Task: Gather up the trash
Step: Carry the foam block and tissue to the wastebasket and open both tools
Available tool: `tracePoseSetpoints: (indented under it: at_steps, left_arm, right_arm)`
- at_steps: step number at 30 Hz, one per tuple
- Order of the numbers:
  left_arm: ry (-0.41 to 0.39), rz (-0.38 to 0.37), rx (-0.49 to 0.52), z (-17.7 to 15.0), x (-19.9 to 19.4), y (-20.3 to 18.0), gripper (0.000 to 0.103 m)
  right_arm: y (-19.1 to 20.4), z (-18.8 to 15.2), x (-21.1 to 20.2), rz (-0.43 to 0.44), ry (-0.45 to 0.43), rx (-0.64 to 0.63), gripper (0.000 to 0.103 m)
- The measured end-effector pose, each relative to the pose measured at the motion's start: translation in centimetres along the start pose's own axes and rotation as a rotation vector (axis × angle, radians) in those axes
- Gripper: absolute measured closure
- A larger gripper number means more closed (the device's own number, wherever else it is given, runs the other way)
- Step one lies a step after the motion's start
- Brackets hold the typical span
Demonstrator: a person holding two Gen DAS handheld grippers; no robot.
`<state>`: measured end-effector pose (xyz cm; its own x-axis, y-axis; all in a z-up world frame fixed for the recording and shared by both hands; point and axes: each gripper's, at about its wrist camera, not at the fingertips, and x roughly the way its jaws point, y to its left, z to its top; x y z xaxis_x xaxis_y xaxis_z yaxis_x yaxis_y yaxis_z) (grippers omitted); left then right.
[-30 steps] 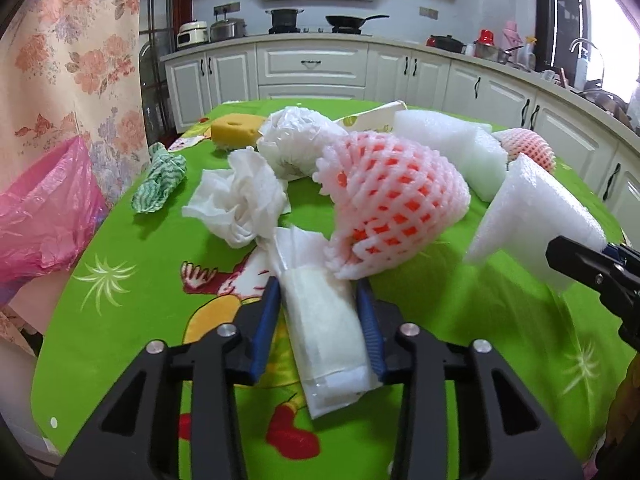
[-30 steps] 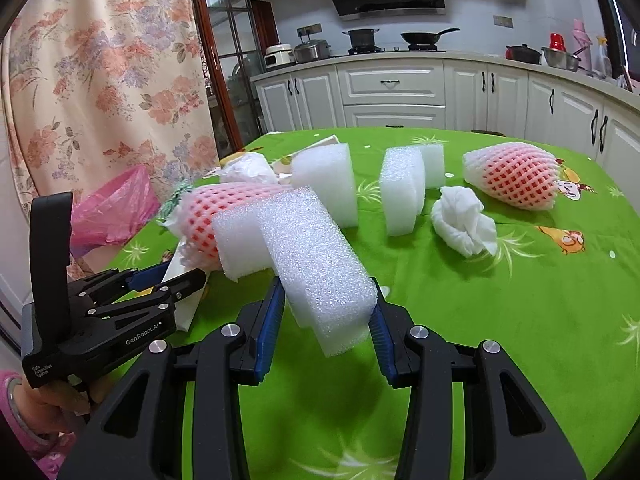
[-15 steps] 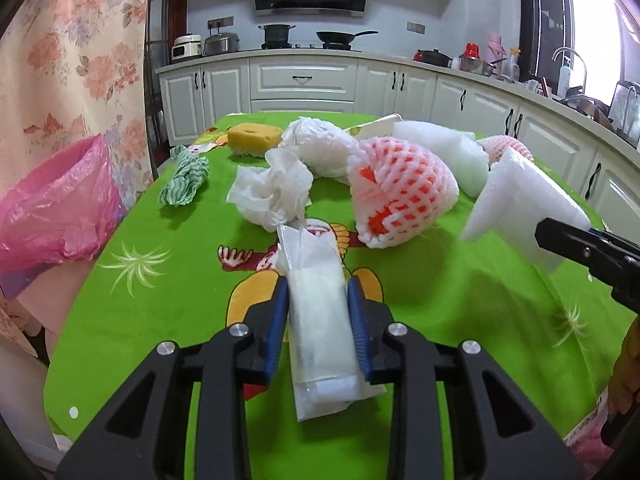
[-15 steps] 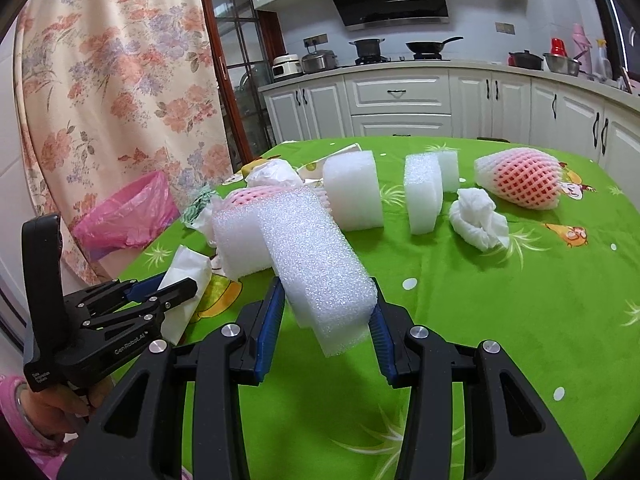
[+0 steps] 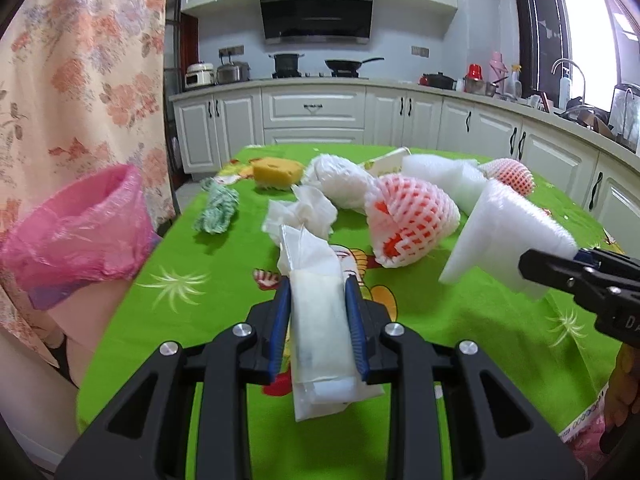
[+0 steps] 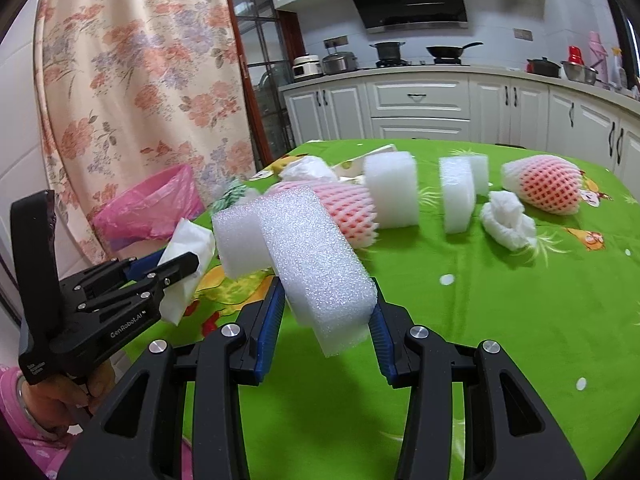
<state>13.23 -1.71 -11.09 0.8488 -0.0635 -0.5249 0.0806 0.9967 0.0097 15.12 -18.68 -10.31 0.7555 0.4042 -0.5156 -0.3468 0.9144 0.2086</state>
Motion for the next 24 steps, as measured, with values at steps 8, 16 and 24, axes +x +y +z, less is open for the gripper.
tracePoseSetpoints:
  at_steps: [8,16,24]
  left_arm:
    - [-0.069,0.026,-0.013,-0.2,-3.5,1.8,0.076]
    - [-0.112,0.063,-0.067,0.0,-5.8,4.7,0.076]
    - [-0.172,0.114,-0.077,1.3,-7.7,8.3,0.076]
  right_arm:
    - [3.4,0.8,0.9,0.044,0.010,-0.078,0.061]
    - [6.9,2.5,2.2,0.076,0.007,-0.149,0.061]
    - [10.7,5.0,4.7,0.139,0.016,-0.191,0.061]
